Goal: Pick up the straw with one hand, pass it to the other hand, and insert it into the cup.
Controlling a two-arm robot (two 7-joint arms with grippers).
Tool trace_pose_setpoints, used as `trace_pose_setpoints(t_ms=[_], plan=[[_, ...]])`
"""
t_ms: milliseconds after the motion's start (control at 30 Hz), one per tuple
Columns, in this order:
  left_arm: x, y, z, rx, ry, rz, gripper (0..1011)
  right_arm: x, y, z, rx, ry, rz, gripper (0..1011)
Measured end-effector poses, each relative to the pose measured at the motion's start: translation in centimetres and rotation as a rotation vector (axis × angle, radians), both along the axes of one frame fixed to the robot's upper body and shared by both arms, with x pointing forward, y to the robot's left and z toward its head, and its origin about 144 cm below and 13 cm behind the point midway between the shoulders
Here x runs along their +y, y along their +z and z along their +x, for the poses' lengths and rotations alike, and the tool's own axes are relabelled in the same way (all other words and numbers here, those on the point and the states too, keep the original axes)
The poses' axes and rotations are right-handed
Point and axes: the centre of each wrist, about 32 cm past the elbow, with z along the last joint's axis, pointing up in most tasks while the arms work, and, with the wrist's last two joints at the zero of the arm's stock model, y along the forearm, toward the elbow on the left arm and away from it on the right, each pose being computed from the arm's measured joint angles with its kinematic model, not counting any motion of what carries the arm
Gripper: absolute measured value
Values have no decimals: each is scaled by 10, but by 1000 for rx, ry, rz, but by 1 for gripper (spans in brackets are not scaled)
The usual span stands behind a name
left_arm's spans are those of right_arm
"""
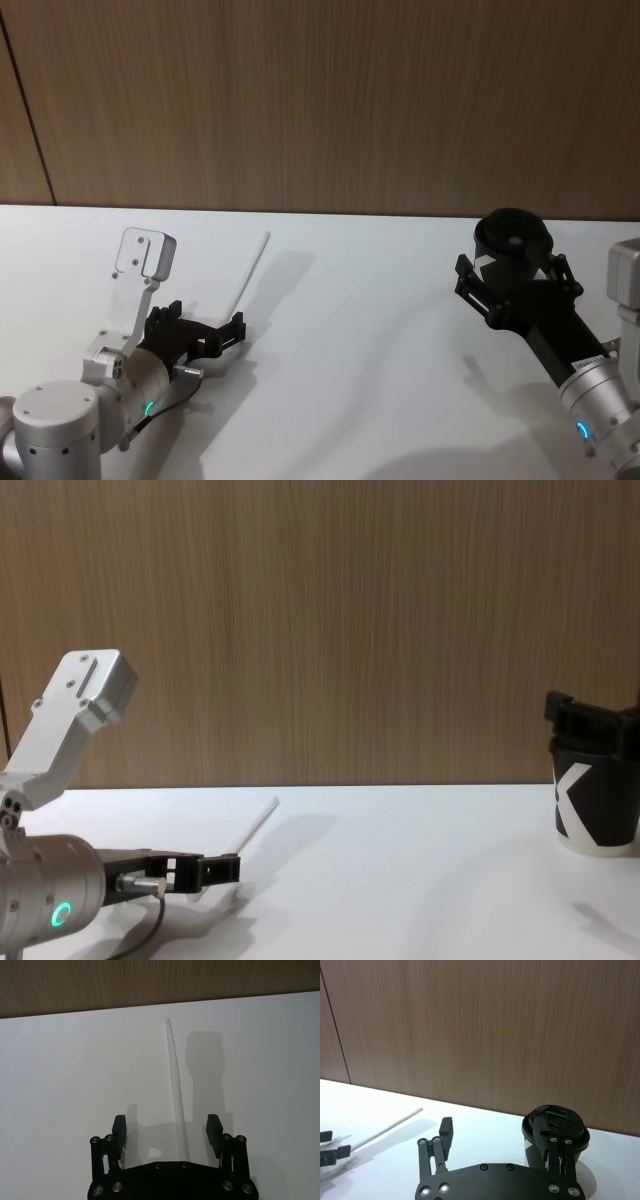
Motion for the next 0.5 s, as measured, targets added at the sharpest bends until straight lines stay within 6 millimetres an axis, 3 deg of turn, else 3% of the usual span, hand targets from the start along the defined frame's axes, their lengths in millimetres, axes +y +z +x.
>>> trace_pose_setpoints(t_ms=[500], plan=[[-1, 0, 1, 14, -11, 3, 1003, 0, 0, 0, 0, 0, 0, 1001]])
